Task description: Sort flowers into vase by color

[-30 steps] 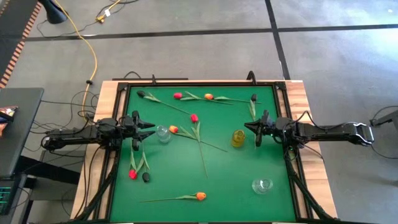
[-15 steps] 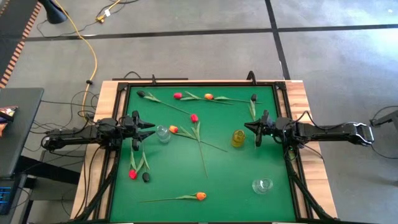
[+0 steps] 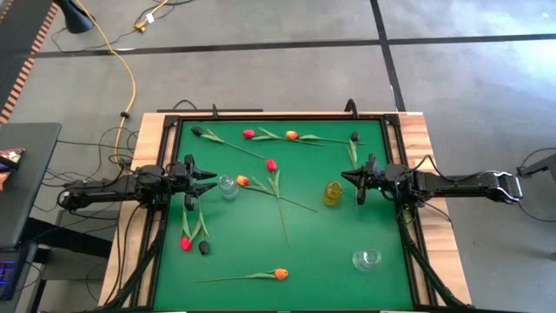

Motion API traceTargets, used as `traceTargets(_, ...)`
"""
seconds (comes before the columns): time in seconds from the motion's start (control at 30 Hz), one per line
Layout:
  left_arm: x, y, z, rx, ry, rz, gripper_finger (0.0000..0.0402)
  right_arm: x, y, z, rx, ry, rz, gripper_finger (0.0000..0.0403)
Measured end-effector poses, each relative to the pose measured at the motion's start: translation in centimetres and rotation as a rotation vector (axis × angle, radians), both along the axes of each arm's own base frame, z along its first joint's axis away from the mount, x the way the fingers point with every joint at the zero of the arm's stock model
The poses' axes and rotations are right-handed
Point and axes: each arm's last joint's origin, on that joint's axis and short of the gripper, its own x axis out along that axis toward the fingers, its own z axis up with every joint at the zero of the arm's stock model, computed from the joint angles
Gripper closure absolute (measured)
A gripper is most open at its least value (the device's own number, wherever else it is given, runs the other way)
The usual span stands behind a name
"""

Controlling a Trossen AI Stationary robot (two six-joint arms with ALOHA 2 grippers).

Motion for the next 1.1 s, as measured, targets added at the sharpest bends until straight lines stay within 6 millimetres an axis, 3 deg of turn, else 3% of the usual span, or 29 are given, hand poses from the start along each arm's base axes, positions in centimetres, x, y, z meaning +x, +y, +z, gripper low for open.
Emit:
traceTargets(0.5, 0.0, 0.0, 0.0, -0.017, -0.003, 0.0, 0.026, 0.0, 0.0, 0.0, 0.0, -0.001, 0.0, 0.0347)
traceTargets(0.6, 0.0, -0.1, 0.0, -0.213, -0.029, -0.026, 0.026, 0.0, 0.0, 0.0, -0.001, 0.0, -0.002, 0.0347)
traceTargets(0.73, 0.0, -0.1, 0.0, -0.512, -0.067, -0.009, 0.026, -0.3, -1.0, 0.3, -0.135, 0.027, -0.239, 0.0347)
traceTargets(0.87, 0.0, -0.3, -0.1, -0.691, -0.068, -0.048, 0.026, -0.5, -1.4, 0.5, -0.162, 0.038, -0.309, 0.0347)
traceTargets(1.1, 0.0, -0.5, 0.0, -0.739, -0.052, -0.116, 0.026, -0.5, -1.6, 0.6, -0.16, 0.033, -0.327, 0.0347)
